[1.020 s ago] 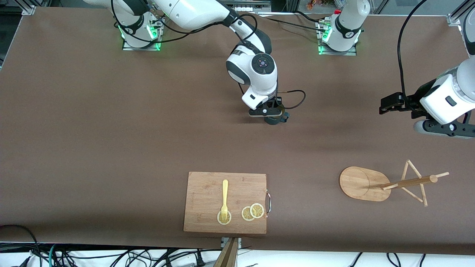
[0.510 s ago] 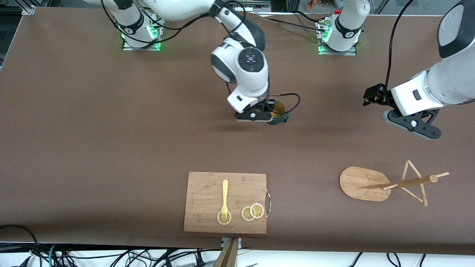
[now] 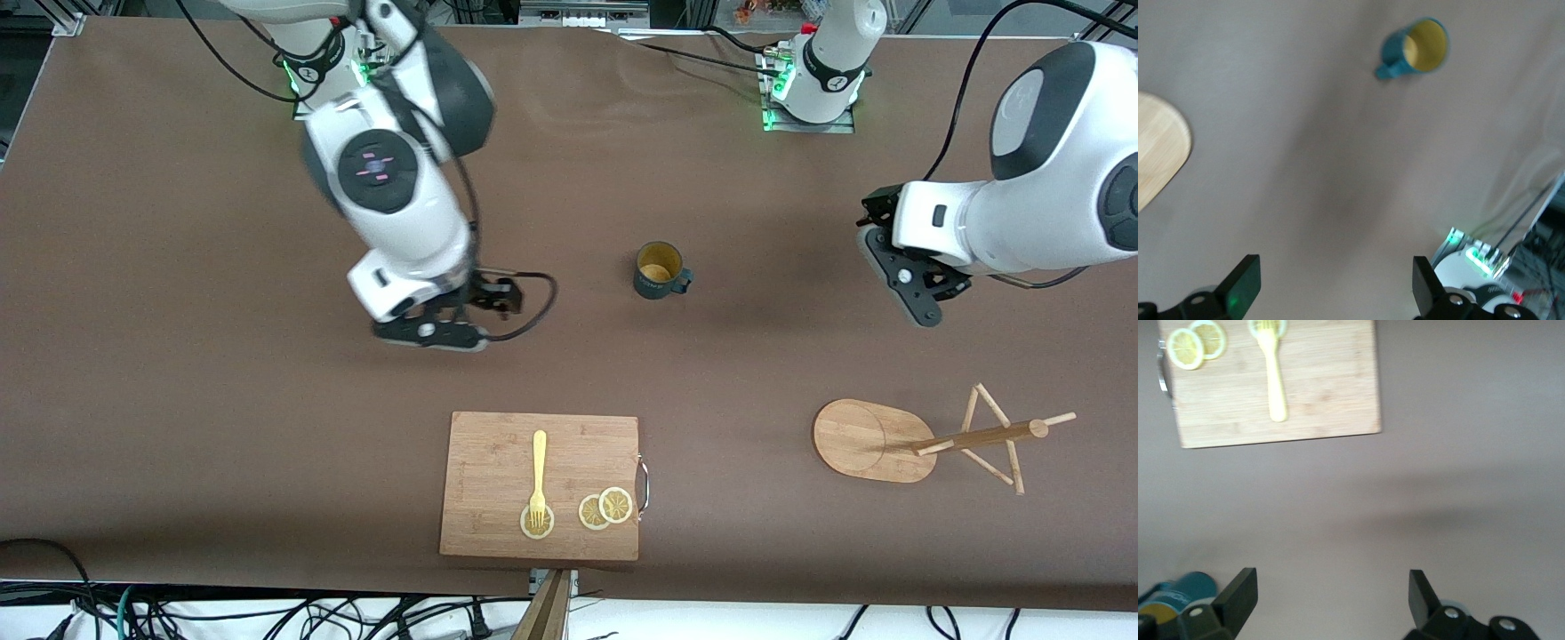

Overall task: Pass cup and hang on rack
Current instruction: 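Set the mug down and open the right gripper while the left gripper approaches, then withdraw the right gripper while the left gripper lowers toward the mug, then grasp the mug handle with the left gripper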

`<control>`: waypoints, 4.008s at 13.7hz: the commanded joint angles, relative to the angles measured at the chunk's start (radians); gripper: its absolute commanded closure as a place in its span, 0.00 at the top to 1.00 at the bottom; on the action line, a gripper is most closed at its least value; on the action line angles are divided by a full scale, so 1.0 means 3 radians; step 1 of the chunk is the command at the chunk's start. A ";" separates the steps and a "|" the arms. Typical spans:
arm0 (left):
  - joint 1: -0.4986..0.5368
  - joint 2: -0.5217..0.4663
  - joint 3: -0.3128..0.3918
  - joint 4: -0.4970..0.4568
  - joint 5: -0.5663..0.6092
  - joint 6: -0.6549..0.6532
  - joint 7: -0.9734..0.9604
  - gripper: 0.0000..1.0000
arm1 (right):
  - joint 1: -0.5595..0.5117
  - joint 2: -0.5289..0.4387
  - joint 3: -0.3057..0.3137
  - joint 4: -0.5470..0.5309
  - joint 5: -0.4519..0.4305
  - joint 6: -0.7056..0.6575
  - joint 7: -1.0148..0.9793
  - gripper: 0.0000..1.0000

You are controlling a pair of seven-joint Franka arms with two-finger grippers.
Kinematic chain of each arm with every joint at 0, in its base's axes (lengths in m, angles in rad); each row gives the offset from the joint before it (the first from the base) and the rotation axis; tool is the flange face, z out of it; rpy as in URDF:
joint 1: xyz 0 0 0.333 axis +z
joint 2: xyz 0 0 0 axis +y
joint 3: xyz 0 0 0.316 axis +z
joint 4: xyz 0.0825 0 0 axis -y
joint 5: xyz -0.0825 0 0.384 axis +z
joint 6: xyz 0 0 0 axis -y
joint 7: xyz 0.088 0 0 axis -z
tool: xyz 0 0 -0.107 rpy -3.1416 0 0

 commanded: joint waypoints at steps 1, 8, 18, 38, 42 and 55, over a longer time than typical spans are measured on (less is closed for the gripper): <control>-0.0004 -0.0225 -0.0005 -0.0547 -0.0098 0.0337 0.0807 1.00 | -0.0376 -0.0671 0.0032 -0.0681 0.0102 -0.0114 -0.0616 1.00; 0.0016 -0.0476 -0.0010 -0.1902 -0.0828 0.1630 0.2178 1.00 | -0.0669 -0.1604 -0.0636 -0.1383 0.0271 -0.0461 -0.1671 1.00; -0.0004 -0.0344 -0.0020 -0.2983 -0.2889 0.2977 0.4306 1.00 | -0.0643 -0.1574 -0.0832 -0.1338 0.0231 -0.0528 -0.1744 1.00; -0.0341 0.0659 -0.0092 -0.2604 -0.4537 0.3269 0.5407 1.00 | -0.0556 -0.1425 -0.0750 -0.1097 0.0011 -0.0426 -0.1779 1.00; -0.0377 0.0751 -0.0102 -0.2604 -0.4823 0.3274 0.5661 1.00 | -0.0561 -0.1420 -0.0761 -0.1097 0.0005 -0.0385 -0.1795 1.00; -0.0418 0.0751 -0.0102 -0.2615 -0.4941 0.3274 0.5734 0.00 | -0.0561 -0.1420 -0.0755 -0.1097 0.0005 -0.0390 -0.1795 1.00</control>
